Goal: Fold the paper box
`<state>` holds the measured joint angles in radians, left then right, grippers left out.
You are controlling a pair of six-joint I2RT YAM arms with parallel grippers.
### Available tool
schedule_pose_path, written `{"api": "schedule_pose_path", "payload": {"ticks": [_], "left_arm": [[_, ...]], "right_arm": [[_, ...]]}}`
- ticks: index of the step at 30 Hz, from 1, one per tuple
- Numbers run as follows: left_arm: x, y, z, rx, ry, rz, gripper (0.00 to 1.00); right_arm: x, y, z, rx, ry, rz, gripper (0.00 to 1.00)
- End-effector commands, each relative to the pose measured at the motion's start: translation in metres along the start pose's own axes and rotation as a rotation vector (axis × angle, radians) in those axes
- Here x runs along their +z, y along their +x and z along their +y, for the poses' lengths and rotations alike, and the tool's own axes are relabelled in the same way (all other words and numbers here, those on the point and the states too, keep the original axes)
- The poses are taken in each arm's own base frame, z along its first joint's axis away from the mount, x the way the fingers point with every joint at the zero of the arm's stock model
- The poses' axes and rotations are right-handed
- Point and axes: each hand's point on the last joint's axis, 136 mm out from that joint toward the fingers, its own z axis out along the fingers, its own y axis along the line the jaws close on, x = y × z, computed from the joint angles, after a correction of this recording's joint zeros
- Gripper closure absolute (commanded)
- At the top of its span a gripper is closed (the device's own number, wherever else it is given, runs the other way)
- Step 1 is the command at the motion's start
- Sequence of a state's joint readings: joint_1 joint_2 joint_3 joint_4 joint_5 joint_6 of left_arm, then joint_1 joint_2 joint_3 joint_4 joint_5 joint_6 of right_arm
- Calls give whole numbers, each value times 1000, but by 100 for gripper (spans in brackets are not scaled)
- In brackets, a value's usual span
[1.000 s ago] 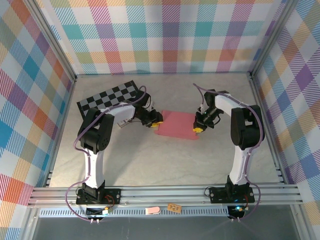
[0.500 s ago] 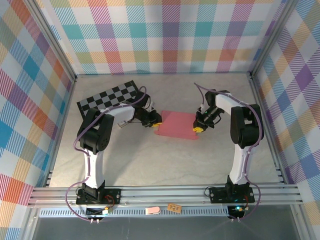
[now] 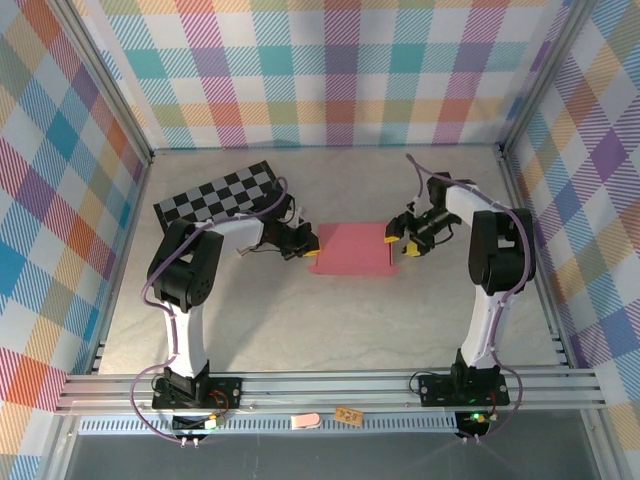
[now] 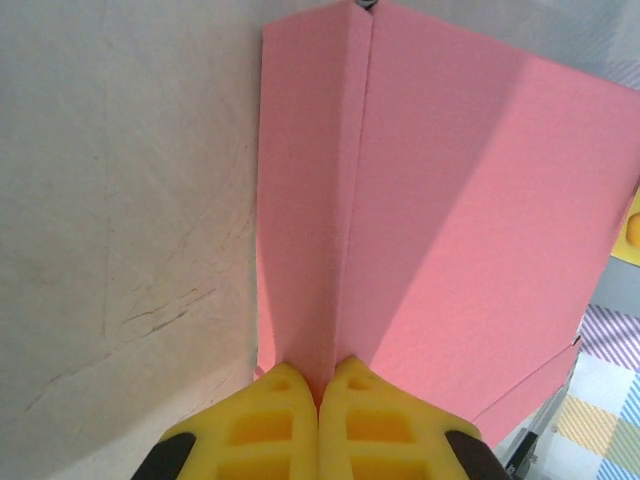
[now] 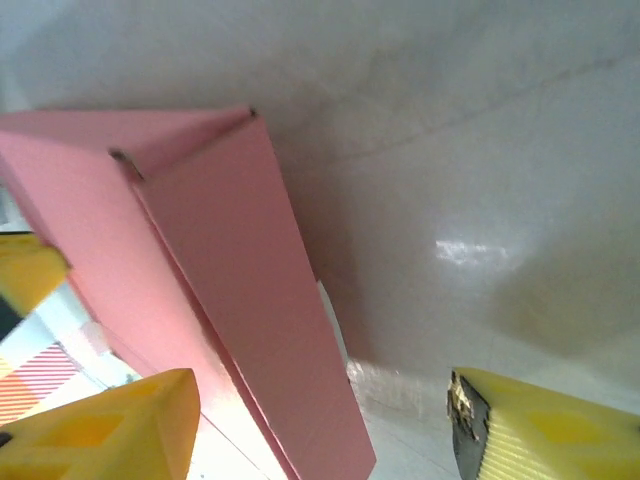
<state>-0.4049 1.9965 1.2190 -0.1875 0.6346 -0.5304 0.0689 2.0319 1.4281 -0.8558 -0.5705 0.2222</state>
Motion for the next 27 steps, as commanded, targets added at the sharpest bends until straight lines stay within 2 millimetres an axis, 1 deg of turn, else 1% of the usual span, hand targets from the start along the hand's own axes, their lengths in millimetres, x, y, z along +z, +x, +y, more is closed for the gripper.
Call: {"api": "schedule_pose_path", "payload": {"ticks": [1, 4, 6, 8, 11, 13, 15, 18, 19, 20, 22, 25, 27], "left_arm": [[2, 22, 33, -91, -63, 55, 100], [2, 24, 41, -128, -43, 51, 100], [2, 25, 43, -147, -29, 55, 100], [3, 26, 43, -155, -22, 57, 100], [4, 24, 42, -167, -12, 45, 100], [4, 21, 40, -171, -4, 39, 100], [4, 18, 38, -173, 4, 32, 100], [1, 13, 29, -171, 31, 13, 100], [-2, 9, 24, -164, 43, 1, 97], [-7, 5, 16, -151, 63, -20, 91], [-24, -5, -4, -103, 94, -78, 86], [-64, -19, -38, 11, 114, -207, 75], [-94, -24, -63, 127, 130, -301, 66]], "right_arm": [[3, -3, 23, -60, -157, 4, 32], [2, -3, 38, -86, -259, 11, 29], [3, 0, 46, -100, -321, 16, 27], [7, 7, 49, -108, -344, 29, 26], [19, 18, 50, -114, -332, 55, 27], [25, 22, 51, -108, -324, 62, 30], [26, 23, 54, -89, -342, 49, 35], [24, 24, 60, -53, -381, 33, 46], [24, 25, 62, -46, -384, 27, 48], [22, 25, 62, -36, -379, 18, 50], [18, 25, 63, 4, -365, 12, 58], [11, 25, 69, 92, -375, 27, 64], [6, 26, 71, 166, -384, 46, 70]]}}
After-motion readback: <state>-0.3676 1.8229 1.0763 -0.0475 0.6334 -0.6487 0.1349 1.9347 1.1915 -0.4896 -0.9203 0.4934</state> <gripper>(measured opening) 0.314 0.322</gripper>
